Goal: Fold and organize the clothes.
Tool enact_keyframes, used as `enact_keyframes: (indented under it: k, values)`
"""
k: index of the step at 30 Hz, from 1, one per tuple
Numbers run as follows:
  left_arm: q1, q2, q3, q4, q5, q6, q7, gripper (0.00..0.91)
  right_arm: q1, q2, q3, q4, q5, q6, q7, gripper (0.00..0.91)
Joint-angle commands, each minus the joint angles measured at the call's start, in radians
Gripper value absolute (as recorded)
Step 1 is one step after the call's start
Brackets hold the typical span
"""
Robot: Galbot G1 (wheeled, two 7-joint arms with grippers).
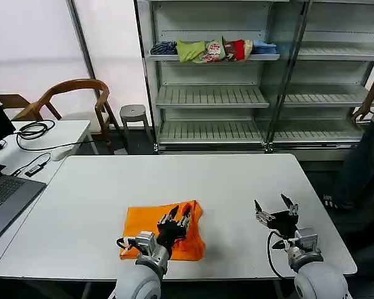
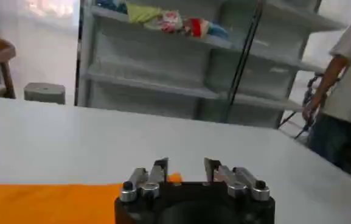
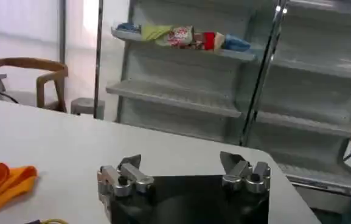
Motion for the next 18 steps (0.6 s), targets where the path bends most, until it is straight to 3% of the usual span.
enact_keyframes:
  k: [1, 11, 18]
  values:
    - [-0.006, -0.003, -0.034, -0.079, -0.097, -0.104, 0.075, 0.907, 0.01, 0.003, -0.009, 0.0, 0.0, 0.001, -0.001, 0.907]
    - [0.08, 0.153, -0.308, -0.073, 0.007, -0.148, 0.118, 0.907, 0.028, 0.023, -0.028, 0.001, -0.002, 0.016, -0.016, 0.907]
    - [0.183, 0.172, -0.394, -0.008, 0.065, -0.09, 0.088, 0.907, 0.042, 0.033, -0.043, -0.001, -0.007, 0.023, -0.019, 0.907]
